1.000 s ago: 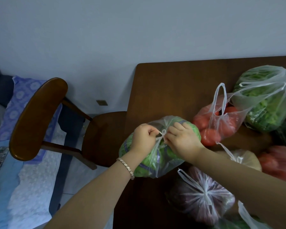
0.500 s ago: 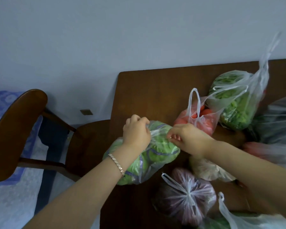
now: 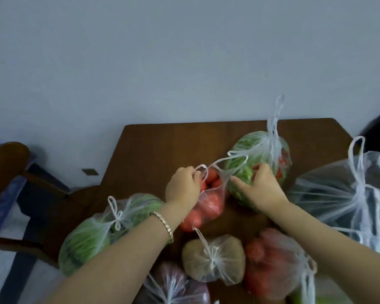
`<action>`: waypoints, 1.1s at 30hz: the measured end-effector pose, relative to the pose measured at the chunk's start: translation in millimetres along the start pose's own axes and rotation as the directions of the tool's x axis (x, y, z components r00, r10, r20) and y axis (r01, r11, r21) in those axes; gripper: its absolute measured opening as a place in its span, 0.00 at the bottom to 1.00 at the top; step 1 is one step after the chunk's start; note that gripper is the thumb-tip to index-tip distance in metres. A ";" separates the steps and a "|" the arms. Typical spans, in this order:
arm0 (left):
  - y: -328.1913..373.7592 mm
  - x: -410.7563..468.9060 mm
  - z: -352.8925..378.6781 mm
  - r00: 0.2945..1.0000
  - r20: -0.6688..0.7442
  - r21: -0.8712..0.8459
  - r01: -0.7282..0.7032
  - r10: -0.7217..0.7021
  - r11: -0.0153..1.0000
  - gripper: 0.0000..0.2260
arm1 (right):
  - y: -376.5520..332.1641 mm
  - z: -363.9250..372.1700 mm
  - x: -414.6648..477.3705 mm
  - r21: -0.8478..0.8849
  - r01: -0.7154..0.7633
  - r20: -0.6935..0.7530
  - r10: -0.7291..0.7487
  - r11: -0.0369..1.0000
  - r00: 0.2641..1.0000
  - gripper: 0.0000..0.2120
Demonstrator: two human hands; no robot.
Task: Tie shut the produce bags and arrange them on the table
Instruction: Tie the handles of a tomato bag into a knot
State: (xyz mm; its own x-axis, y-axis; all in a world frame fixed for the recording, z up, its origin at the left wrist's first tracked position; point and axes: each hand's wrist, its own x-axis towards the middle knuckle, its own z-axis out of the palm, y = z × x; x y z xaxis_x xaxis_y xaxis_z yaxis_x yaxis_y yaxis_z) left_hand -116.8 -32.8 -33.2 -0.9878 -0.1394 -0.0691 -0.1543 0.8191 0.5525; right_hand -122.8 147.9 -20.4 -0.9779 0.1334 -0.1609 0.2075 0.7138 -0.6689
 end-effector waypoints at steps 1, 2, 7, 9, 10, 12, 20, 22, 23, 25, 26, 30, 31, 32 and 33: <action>4.0 -4.0 0.7 0.999 -0.031 0.040 -0.030 0.031 0.999 0.12 | -2.3 -0.5 6.0 0.069 -0.049 0.033 0.046 0.996 0.998 0.36; 8.0 -7.5 -0.2 0.994 -0.072 0.108 -0.072 0.080 0.992 0.12 | -5.1 -1.4 13.2 0.106 -0.088 0.075 0.080 0.990 0.994 0.38; 11.6 -10.1 -14.4 0.931 -0.333 0.163 -0.098 0.148 0.982 0.09 | -26.6 -5.5 38.4 0.236 0.011 0.236 -0.068 0.972 0.969 0.15; 10.1 -8.1 -19.0 0.917 -0.399 -0.043 -0.046 0.025 0.998 0.06 | -34.5 -7.4 36.3 0.297 0.049 0.246 -0.126 0.954 0.961 0.17; 9.4 -8.3 -20.1 0.912 -0.406 -0.158 -0.008 -0.058 0.987 0.06 | -37.5 -7.9 31.6 0.316 0.079 0.248 -0.163 0.945 0.955 0.18; 6.4 -9.8 -19.3 0.893 -0.371 -0.399 0.095 -0.256 0.912 0.10 | -40.2 -7.6 17.7 0.264 0.205 0.279 -0.279 0.942 0.919 0.19; 10.6 -12.6 -35.0 0.870 0.069 -0.767 0.359 -0.488 0.531 0.14 | -25.6 0.9 -27.0 0.184 0.302 0.171 -0.333 0.935 0.927 0.19; 14.4 -14.5 -39.1 0.900 0.136 -0.709 0.381 -0.415 0.594 0.14 | -20.5 0.0 -31.8 0.195 0.224 0.082 -0.243 0.955 0.966 0.20; 14.8 -17.0 -41.8 0.909 0.180 -0.664 0.394 -0.376 0.636 0.14 | -18.4 1.1 -36.7 0.192 0.203 0.061 -0.218 0.960 0.974 0.21; 18.3 -22.0 -43.6 0.895 0.305 -0.554 0.445 -0.325 0.704 0.14 | -13.3 0.7 -42.6 0.196 0.180 0.051 -0.194 0.964 0.980 0.21; 19.6 -25.7 -45.2 0.860 0.404 -0.485 0.491 -0.313 0.723 0.15 | -11.8 1.7 -47.0 0.201 0.171 0.049 -0.184 0.965 0.982 0.21; 24.4 -37.4 -50.8 0.830 0.503 -0.276 0.420 -0.242 0.865 0.14 | -11.7 8.0 -59.8 0.217 0.168 0.042 -0.181 0.962 0.983 0.18; 24.0 -39.8 -50.6 0.886 0.419 -0.256 0.327 -0.201 0.910 0.12 | -12.7 9.1 -60.3 0.230 0.162 0.041 -0.176 0.960 0.984 0.17; 23.7 -42.4 -50.3 0.933 0.323 -0.264 0.249 -0.158 0.932 0.09 | -13.4 9.5 -58.9 0.239 0.152 0.032 -0.164 0.959 0.986 0.15; 21.9 -44.3 -48.7 0.965 0.231 -0.293 0.191 -0.125 0.937 0.08 | -13.5 9.6 -56.5 0.246 0.147 0.011 -0.155 0.958 0.988 0.15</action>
State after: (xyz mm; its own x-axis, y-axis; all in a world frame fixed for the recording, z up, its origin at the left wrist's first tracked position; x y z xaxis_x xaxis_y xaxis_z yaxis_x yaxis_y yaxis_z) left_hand -75.4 -35.8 22.5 -0.9387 -0.1082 -0.3272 -0.3272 0.5779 0.7476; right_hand -70.1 124.1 -9.2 -0.9979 0.0136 -0.0637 0.0611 0.5344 -0.8430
